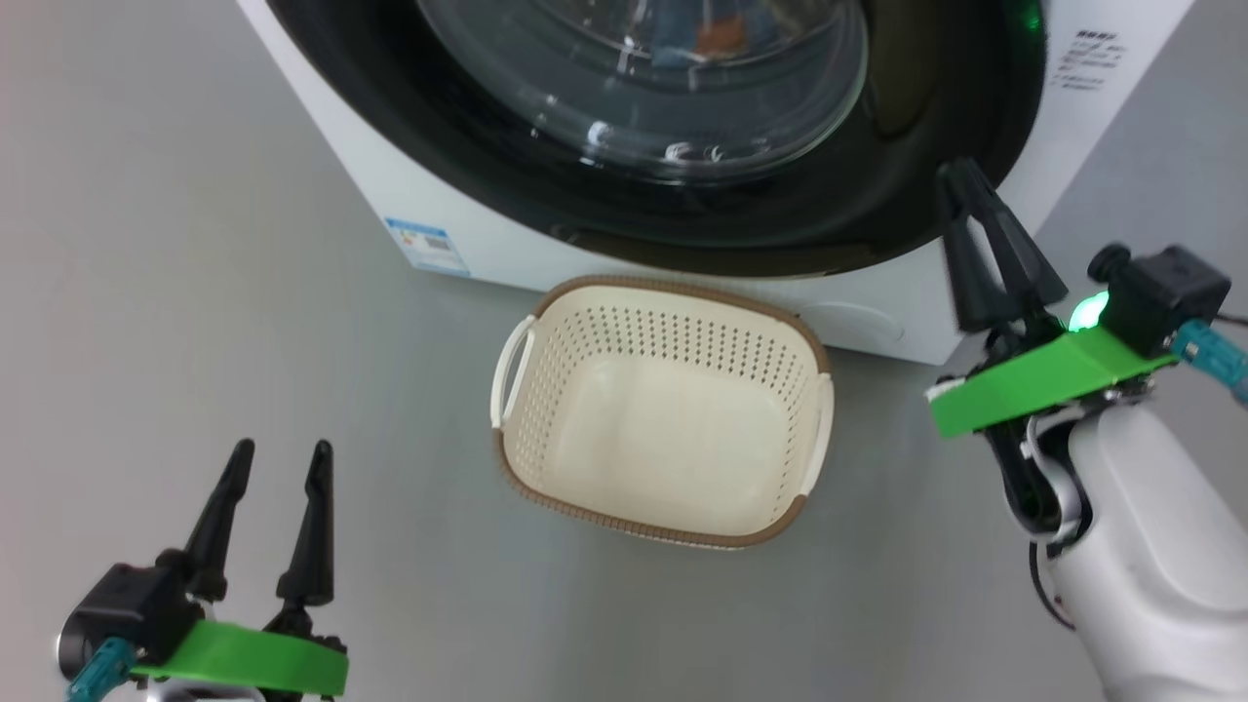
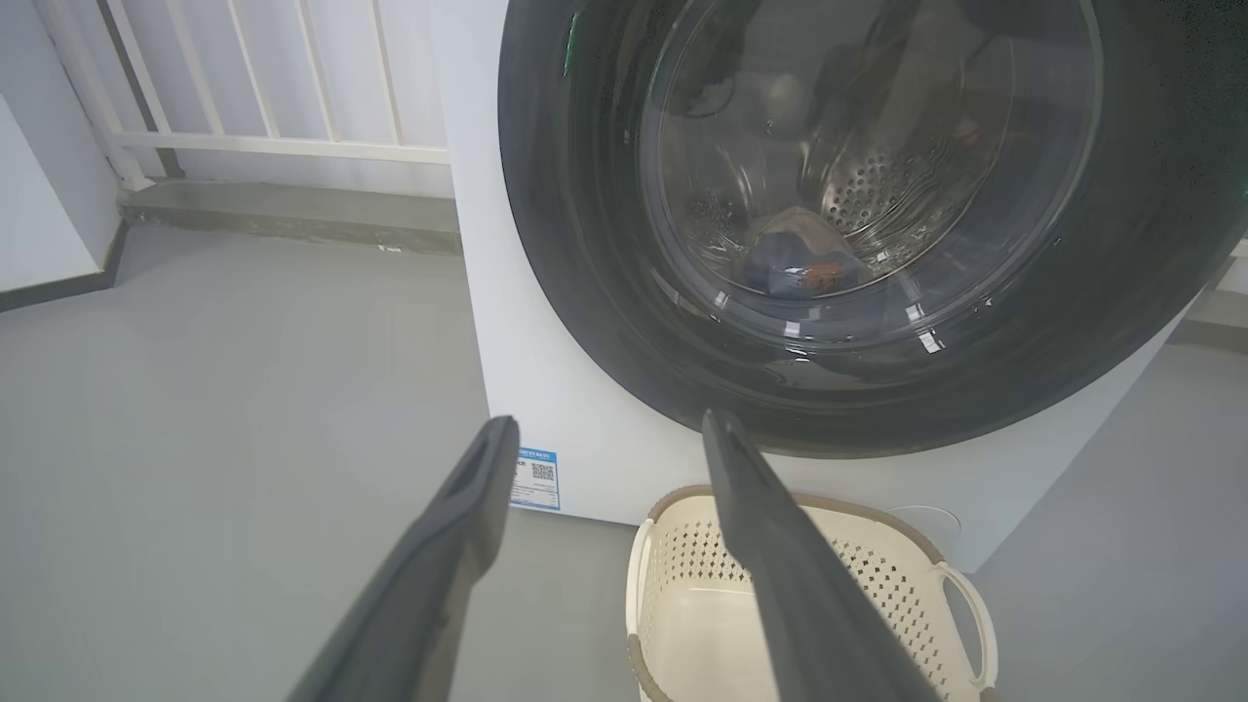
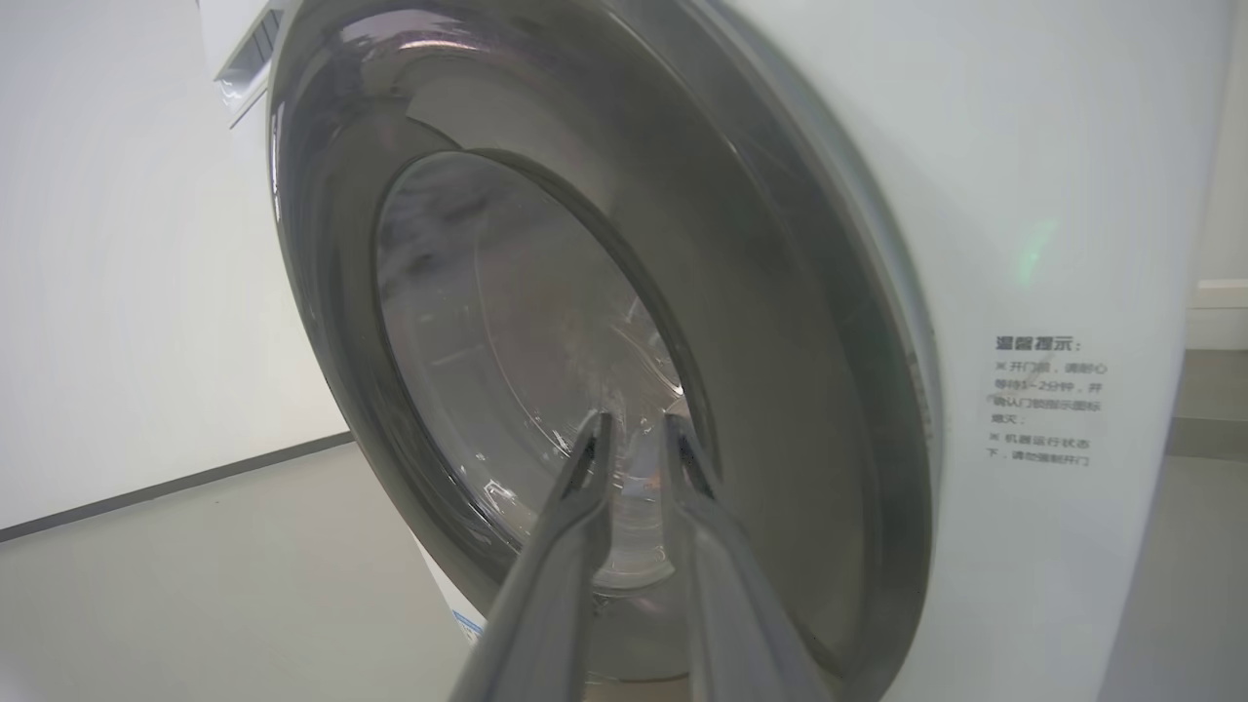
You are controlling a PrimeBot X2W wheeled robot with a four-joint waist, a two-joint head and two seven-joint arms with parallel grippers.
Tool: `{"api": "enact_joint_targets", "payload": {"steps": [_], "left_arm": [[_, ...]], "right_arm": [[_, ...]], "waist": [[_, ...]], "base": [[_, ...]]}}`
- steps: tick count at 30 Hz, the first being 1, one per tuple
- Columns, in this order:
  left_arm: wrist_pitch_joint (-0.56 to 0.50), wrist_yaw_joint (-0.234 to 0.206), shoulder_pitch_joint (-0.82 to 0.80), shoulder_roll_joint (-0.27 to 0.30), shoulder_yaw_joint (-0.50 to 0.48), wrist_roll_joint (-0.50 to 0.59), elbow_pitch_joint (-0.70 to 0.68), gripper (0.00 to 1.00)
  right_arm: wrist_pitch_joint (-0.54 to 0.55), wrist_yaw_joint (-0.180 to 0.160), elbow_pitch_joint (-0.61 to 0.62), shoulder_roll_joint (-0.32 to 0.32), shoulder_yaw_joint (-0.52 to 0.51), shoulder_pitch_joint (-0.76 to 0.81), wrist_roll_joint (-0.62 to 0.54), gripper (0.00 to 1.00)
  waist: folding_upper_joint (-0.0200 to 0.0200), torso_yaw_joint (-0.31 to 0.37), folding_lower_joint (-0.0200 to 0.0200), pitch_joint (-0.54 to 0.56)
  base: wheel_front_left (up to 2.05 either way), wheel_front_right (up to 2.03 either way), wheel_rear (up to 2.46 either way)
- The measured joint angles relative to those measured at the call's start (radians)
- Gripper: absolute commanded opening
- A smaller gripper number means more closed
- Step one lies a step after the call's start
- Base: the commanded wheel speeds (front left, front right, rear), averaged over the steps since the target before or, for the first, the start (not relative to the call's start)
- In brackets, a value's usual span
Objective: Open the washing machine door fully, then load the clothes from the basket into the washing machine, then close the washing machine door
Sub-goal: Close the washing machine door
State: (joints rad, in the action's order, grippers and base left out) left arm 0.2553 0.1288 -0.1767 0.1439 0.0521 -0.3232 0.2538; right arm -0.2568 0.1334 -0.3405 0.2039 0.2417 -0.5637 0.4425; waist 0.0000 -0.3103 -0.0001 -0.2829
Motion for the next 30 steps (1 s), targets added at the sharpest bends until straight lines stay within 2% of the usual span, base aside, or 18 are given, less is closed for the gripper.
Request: {"api": "enact_joint_targets", "payload": {"steps": [13,30], "left_arm": [[0.000,0.000,0.066,0.044,-0.023,0.002,0.002,1.00],[0.000,0.002,0.100,0.062,-0.029,0.002,0.002,1.00]], "right_arm": [[0.000,0.000,0.049,-0.043,-0.049,0.204,0.003,1.00],[0.000,0.000,0.078,-0.067,-0.085,0.326,-0.002,1.00]], "waist": [[0.0000,0.102,0.0000,0.112],[0.0000,0.266,0.0001,0.166]], "base": [[0.00,0.00,0.00],[0.00,0.00,0.00]]}}
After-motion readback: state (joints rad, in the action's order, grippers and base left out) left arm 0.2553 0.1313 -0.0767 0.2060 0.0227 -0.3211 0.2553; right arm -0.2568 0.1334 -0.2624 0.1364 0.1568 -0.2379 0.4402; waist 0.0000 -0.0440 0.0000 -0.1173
